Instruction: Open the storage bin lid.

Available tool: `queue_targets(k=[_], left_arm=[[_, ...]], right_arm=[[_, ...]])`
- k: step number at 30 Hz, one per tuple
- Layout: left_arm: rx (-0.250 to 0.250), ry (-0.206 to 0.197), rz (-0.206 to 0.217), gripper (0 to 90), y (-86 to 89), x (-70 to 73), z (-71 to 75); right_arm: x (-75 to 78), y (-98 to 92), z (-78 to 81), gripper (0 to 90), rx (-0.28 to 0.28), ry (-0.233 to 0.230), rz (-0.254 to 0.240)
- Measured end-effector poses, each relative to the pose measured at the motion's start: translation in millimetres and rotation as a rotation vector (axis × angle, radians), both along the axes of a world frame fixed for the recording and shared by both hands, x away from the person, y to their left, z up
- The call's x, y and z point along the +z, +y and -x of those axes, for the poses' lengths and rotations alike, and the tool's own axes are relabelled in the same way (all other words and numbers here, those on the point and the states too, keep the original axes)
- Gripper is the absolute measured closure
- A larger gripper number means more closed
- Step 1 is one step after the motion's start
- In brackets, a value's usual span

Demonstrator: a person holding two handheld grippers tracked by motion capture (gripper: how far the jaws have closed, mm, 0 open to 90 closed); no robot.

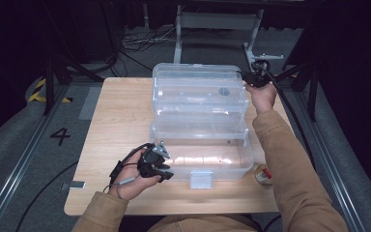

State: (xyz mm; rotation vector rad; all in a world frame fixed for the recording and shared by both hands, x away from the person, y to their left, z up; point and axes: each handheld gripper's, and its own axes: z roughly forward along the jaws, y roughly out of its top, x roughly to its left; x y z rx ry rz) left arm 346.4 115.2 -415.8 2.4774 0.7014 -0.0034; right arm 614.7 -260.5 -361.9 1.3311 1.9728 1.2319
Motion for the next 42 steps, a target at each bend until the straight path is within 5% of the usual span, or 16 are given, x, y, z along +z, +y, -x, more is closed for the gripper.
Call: queue_targets(k=[42], left_arm=[[0.004,-0.003,-0.002,68.0,0.0,0.0,0.4]], right_arm=[[-26.4,0.2,-21.3,82.9,-0.032,0.164,-0.048]])
